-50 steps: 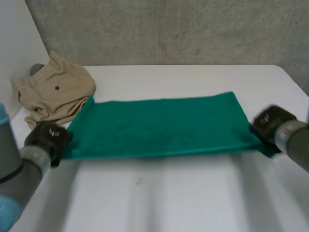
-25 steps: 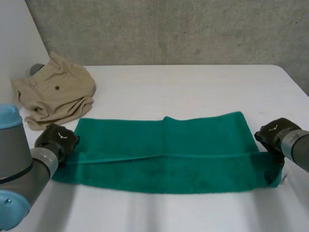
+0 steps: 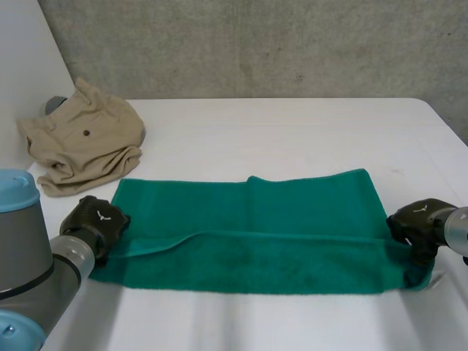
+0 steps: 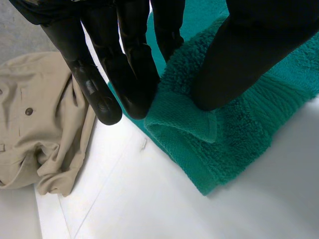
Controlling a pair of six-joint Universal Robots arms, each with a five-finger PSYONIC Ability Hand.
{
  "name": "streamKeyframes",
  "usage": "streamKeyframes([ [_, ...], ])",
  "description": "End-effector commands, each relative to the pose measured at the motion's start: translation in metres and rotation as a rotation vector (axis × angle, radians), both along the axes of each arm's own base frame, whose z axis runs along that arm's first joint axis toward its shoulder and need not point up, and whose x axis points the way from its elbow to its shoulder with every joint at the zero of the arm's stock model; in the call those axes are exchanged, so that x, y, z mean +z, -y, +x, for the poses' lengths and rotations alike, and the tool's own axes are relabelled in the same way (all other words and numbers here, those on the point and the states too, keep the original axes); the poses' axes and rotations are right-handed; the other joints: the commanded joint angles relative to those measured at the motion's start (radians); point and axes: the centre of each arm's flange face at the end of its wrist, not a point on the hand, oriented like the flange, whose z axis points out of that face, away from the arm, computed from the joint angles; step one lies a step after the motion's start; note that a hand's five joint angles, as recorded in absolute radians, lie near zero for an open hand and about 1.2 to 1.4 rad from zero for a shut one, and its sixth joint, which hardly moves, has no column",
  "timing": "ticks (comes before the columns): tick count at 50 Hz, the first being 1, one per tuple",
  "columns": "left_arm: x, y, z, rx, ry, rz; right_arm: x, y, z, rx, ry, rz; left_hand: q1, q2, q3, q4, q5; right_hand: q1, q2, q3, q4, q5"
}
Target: Fold the laundry.
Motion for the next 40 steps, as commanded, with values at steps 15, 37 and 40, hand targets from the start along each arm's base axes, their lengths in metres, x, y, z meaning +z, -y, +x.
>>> streamKeyframes([
  [15,0.111,-0.004,0.006,0.038,-0.232,-0.390,0.132,0.001,-0.002,-0.004,0.028,-0.528,0.279,0.206,0.207,0.195,0.230,0.416,0.232,0.228,0.224,0.248],
  [37,0.108,0.045,0.000,0.080,-0.255,-0.327,0.127,0.023,0.008,0.097,-0.037,-0.448,0.279,0.206,0.207,0.195,0.230,0.416,0.232,0.228,0.224,0.248],
  [40,0.090,0.066,-0.006,0.086,-0.235,-0.276,0.113,0.039,0.011,0.098,-0.039,-0.415,0.279,0.206,0.207,0.195,0.230,0.416,0.232,0.228,0.224,0.248],
])
